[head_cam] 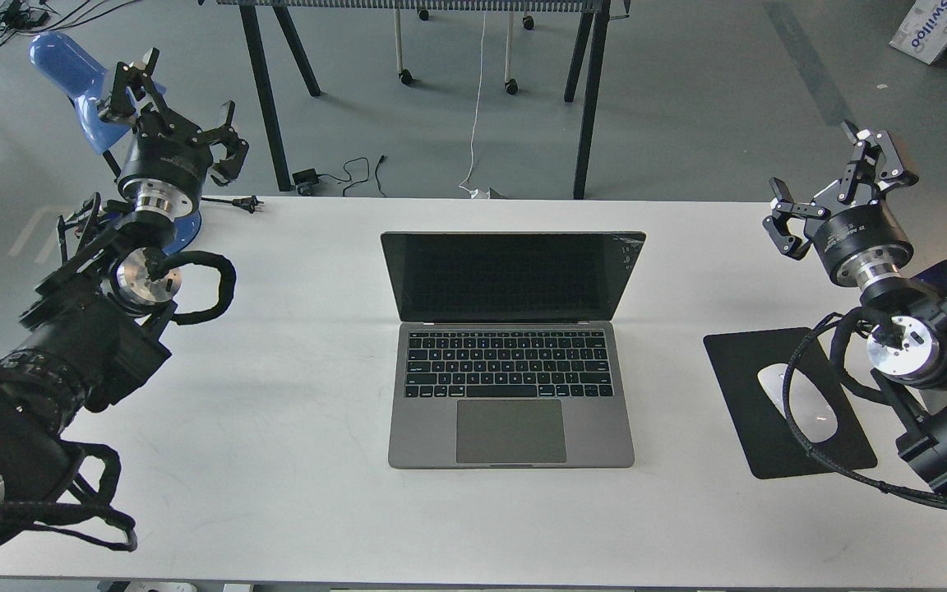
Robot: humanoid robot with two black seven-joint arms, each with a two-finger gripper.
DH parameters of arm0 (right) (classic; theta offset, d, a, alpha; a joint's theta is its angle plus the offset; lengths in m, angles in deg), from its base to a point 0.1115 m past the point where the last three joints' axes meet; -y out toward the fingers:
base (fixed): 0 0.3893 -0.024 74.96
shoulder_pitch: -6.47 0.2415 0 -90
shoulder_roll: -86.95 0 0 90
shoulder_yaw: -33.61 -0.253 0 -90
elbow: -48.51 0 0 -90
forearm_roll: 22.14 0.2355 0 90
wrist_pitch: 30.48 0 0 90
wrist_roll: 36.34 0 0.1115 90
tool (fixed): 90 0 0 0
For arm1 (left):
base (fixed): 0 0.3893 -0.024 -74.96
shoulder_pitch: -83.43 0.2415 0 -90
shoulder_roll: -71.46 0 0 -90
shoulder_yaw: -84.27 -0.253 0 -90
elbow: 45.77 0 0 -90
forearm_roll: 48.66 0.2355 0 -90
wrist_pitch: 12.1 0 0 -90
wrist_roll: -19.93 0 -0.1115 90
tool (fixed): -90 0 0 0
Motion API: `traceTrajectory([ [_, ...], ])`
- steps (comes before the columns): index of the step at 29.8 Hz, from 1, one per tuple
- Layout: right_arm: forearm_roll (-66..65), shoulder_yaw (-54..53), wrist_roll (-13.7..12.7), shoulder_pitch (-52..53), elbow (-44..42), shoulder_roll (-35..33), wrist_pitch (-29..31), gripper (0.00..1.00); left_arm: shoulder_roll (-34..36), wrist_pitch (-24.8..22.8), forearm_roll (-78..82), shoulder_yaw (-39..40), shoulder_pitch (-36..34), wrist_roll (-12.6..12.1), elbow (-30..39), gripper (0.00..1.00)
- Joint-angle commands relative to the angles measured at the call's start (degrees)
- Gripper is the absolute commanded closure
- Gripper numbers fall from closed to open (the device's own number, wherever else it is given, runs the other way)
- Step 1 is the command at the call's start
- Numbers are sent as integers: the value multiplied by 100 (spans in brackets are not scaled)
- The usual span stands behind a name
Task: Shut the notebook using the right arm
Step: 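Raise the right gripper and move it toward the open laptop's screen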
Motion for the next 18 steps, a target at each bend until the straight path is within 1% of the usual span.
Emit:
traceTrajectory([
  [1,4,0,1,46,-3,8,-4,0,1,0,0,-8,0,0,-7,0],
  [10,4,88,-26,134,-3,8,14,0,19,0,0,-8,0,0,-7,0],
  [15,-14,474,-61,643,-196,26,14,0,19,0,9,-8,0,0,-7,0],
  [18,-14,755,-61,1003,-407,175,14,0,19,0,9,-8,0,0,-7,0],
])
